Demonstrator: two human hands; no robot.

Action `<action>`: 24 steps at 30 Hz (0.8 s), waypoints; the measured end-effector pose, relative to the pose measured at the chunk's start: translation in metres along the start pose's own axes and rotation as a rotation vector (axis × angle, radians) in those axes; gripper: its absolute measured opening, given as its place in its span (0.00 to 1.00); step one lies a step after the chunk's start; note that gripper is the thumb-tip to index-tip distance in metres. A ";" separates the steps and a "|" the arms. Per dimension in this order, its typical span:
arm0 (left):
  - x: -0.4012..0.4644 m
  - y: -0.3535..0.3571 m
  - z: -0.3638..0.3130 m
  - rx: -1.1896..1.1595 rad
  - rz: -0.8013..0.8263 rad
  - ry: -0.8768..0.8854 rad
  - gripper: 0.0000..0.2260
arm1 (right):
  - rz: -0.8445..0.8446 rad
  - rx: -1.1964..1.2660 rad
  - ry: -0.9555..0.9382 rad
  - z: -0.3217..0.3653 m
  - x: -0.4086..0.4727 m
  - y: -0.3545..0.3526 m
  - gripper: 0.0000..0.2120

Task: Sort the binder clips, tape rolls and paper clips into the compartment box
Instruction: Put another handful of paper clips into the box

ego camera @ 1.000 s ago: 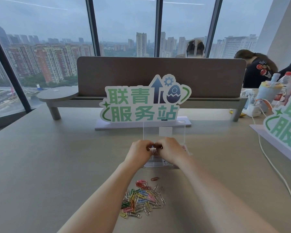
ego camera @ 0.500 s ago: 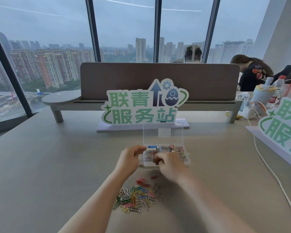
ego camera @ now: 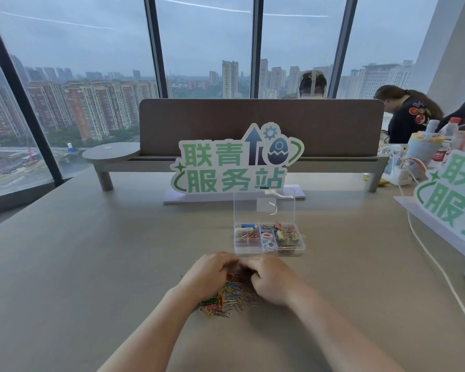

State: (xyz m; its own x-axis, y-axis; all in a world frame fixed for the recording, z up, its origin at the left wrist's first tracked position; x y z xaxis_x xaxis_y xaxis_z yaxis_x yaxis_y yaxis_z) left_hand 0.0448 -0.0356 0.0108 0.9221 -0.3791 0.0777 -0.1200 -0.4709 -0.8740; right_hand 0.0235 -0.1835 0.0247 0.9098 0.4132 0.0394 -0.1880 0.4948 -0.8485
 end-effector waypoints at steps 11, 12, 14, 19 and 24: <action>-0.040 -0.009 -0.003 -0.033 -0.061 0.035 0.17 | 0.003 0.019 -0.006 0.013 -0.023 -0.003 0.18; -0.044 -0.013 0.000 0.009 -0.089 0.029 0.16 | -0.007 -0.025 -0.006 0.013 -0.025 -0.004 0.20; -0.053 -0.016 0.005 0.167 -0.076 -0.004 0.23 | 0.026 -0.152 0.040 0.008 -0.027 -0.001 0.29; -0.070 -0.016 0.011 0.365 0.040 -0.141 0.40 | 0.069 -0.185 0.151 0.005 -0.028 0.009 0.43; -0.068 -0.012 0.008 0.263 -0.016 -0.107 0.31 | 0.077 -0.163 0.132 0.014 -0.018 0.017 0.29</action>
State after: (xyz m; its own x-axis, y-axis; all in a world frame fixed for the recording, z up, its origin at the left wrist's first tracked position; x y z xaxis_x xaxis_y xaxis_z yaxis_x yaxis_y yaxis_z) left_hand -0.0138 0.0017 0.0120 0.9584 -0.2804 0.0541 -0.0180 -0.2483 -0.9685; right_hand -0.0018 -0.1718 0.0169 0.9375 0.3363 -0.0892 -0.2063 0.3309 -0.9208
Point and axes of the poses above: each hand's wrist, its own x-axis towards the middle knuckle, its own y-axis out of the palm, z = x × y, the point moved 4 cm from there along x, towards the middle knuckle, and after that the axes turned 5 degrees about x, right-handed, at the moved point
